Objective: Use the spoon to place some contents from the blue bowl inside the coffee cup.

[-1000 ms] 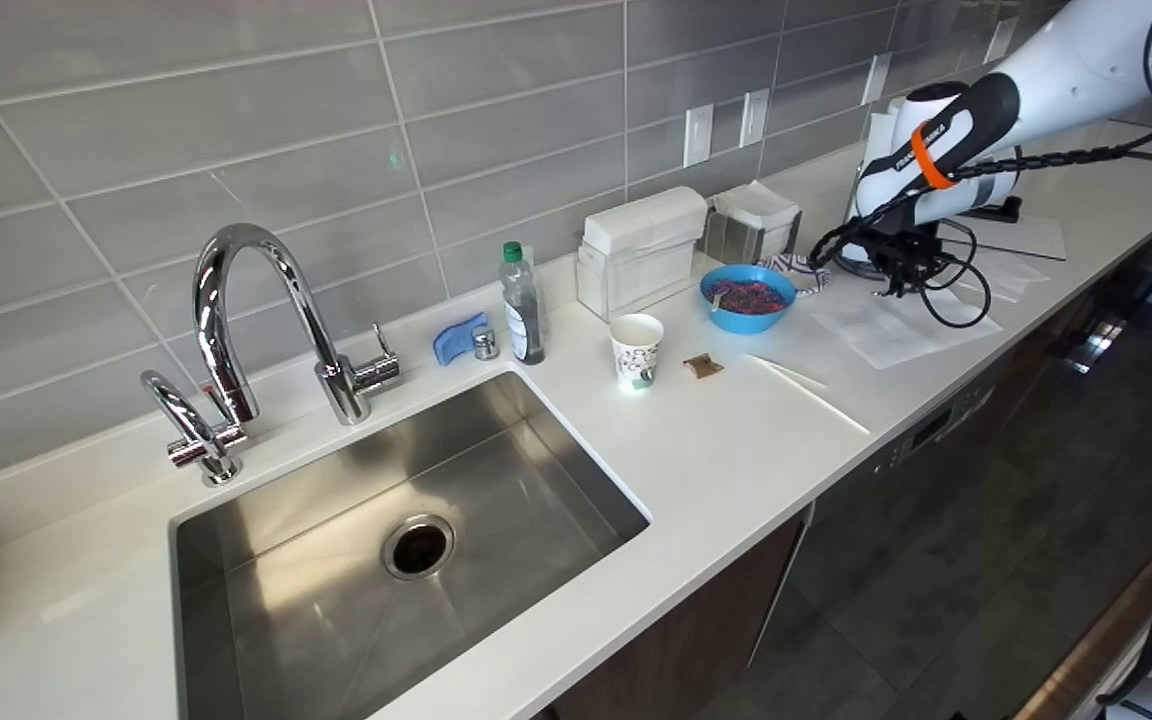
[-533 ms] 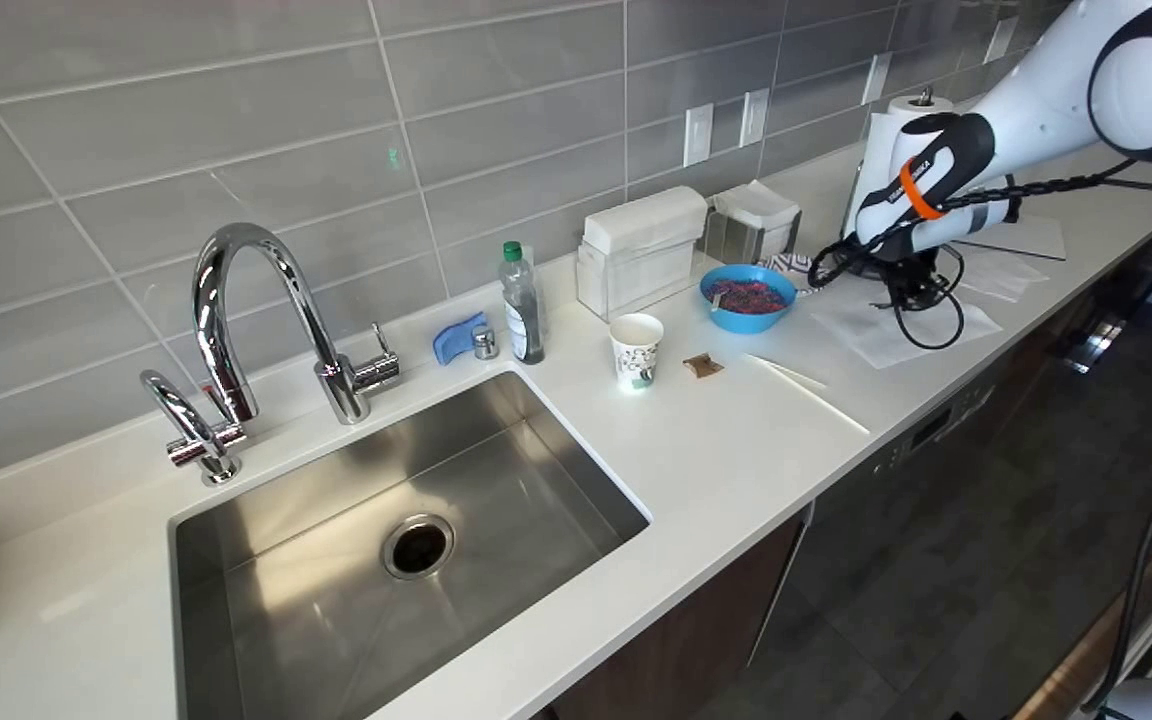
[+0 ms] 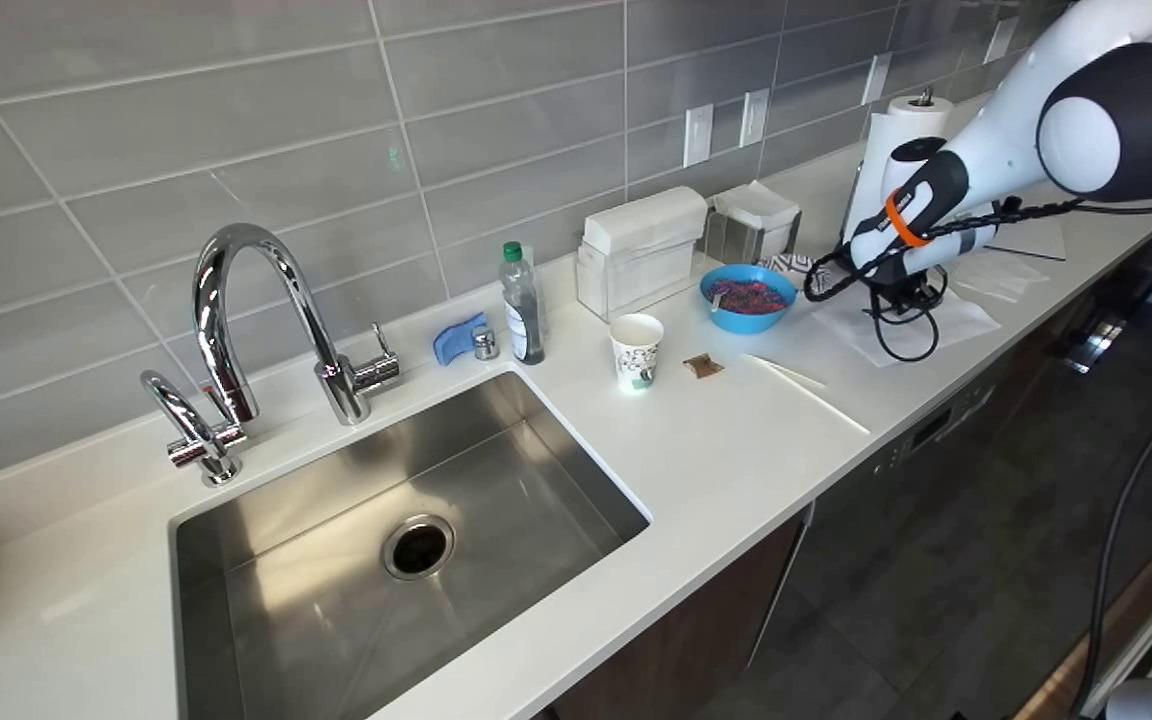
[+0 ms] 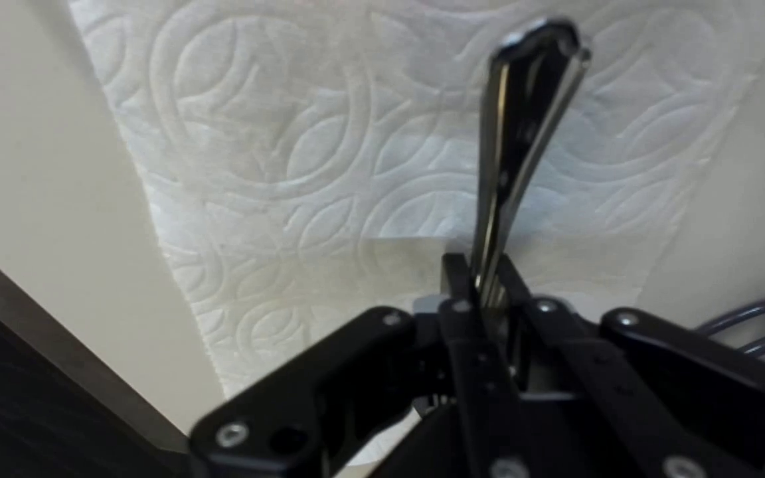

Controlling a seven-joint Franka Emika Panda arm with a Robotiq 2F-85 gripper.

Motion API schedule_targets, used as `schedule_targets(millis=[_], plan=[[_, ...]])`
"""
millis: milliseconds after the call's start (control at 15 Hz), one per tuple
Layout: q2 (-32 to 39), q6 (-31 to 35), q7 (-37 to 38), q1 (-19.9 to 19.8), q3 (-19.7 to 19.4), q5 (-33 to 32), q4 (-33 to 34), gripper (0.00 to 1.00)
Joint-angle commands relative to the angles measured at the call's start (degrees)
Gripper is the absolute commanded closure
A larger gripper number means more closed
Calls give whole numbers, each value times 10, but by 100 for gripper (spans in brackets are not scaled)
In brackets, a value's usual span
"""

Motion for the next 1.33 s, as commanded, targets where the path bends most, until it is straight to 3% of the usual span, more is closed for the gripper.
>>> schedule_targets(millis=[0, 67, 133, 267, 400, 667, 1133, 1200, 1267], plan=[[7, 1, 13, 7, -7, 0, 11, 69], [-1, -5, 6, 7, -5, -1, 8, 59], [-11, -6, 0, 6, -3, -1, 2, 57], [-43, -29, -36, 5, 2, -12, -16, 43], [-84, -49, -116, -8, 19, -24, -38, 29], [-173, -60, -251, -12, 18, -52, -109, 1], [-305, -59, -517, -59, 49, -34, -221, 0], [-262, -52, -454, -42, 30, -44, -181, 1], [-271, -52, -465, -46, 32, -43, -188, 1]])
